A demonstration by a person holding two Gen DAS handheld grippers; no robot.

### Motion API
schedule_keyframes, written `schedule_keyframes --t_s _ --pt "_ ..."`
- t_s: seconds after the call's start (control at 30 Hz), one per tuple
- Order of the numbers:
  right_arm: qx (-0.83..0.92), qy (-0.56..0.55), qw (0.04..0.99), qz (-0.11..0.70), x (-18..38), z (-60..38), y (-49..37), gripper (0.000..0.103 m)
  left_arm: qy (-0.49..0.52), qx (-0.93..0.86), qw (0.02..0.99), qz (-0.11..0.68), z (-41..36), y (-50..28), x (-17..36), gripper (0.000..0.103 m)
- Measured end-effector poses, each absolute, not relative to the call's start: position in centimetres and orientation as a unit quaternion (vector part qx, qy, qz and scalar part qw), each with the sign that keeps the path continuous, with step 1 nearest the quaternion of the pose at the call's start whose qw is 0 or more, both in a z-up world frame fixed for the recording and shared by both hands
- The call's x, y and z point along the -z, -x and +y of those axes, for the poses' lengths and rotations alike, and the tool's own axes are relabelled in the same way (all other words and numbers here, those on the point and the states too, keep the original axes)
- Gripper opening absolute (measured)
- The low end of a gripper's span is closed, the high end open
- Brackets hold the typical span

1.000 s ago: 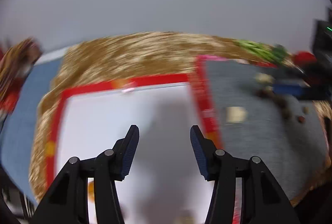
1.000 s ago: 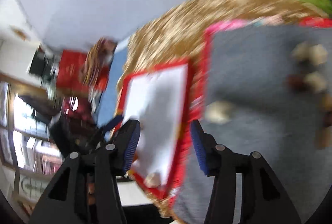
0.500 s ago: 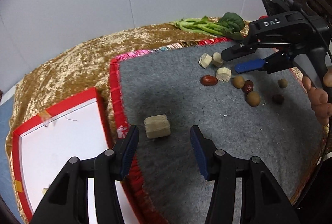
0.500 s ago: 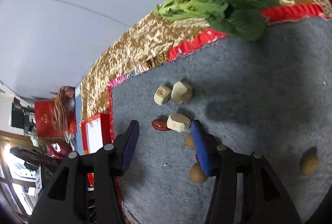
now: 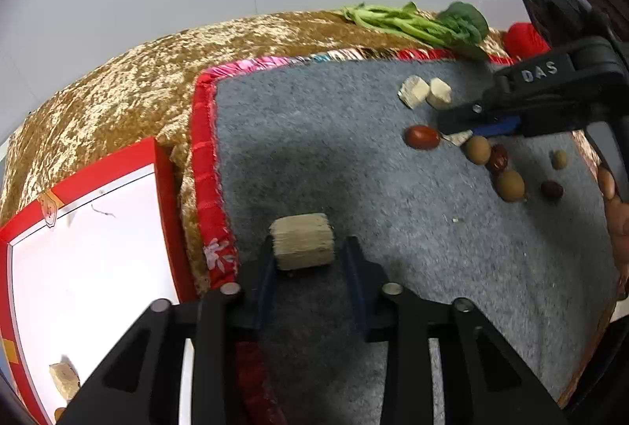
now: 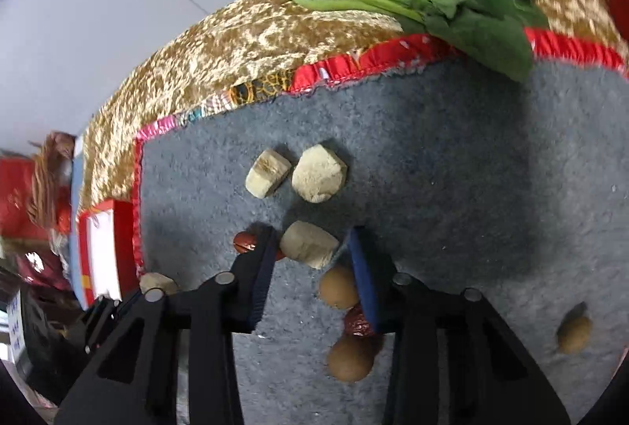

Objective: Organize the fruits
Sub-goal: 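Grasp a white cube with the left tool while the right tool grasps another cube, then carry both white cubes into the white tray and open both tools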

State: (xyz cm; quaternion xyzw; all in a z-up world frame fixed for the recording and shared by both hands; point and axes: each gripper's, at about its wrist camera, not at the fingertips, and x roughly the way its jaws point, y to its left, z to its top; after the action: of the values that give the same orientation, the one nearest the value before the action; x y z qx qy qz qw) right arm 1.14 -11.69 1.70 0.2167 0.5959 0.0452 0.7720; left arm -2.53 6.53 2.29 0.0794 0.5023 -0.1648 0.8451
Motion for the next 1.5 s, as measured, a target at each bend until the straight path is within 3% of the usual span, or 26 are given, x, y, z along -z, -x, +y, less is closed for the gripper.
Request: schedule_keyframes --t_s 0.5,0.73,0.97,1.27,1.3,1.4,1.5 --pt "-0.108 -0.304 0.776 0.542 -5.0 -13.4 1.0 0.031 -0.065 0.164 0.876 0.448 8.6 5.5 -7.0 0.025" --pt "-0.201 -0.286 0.768 0.536 -6.8 -6.0 2.1 0.031 -0.031 0.061 0.9 0.43 15.1 6.7 -9.4 0.025" --pt "-0.271 -0.252 0.739 0.563 -5.9 2.7 3.8 0.031 -0.005 -0.016 0.874 0.485 21.9 6.6 -7.0 0.025" --pt "-0.307 -0.219 0.71 0.595 -3.9 9.7 4.2 0.032 -0.004 -0.063 0.857 0.511 24.7 7.0 -5.8 0.026" --pt "-0.311 -0.216 0.708 0.596 -4.0 10.0 4.4 0.034 -0.007 -0.069 0.857 0.51 24.8 7.0 -5.9 0.029" --pt "-0.327 -0.225 0.698 0.596 -4.4 10.4 4.5 0.053 -0.02 -0.092 0.866 0.49 24.5 6.9 -6.9 0.044" --pt "-0.319 -0.232 0.72 0.571 -5.6 8.7 4.5 0.055 -0.01 -0.075 0.881 0.467 23.1 6.8 -7.9 0.045"
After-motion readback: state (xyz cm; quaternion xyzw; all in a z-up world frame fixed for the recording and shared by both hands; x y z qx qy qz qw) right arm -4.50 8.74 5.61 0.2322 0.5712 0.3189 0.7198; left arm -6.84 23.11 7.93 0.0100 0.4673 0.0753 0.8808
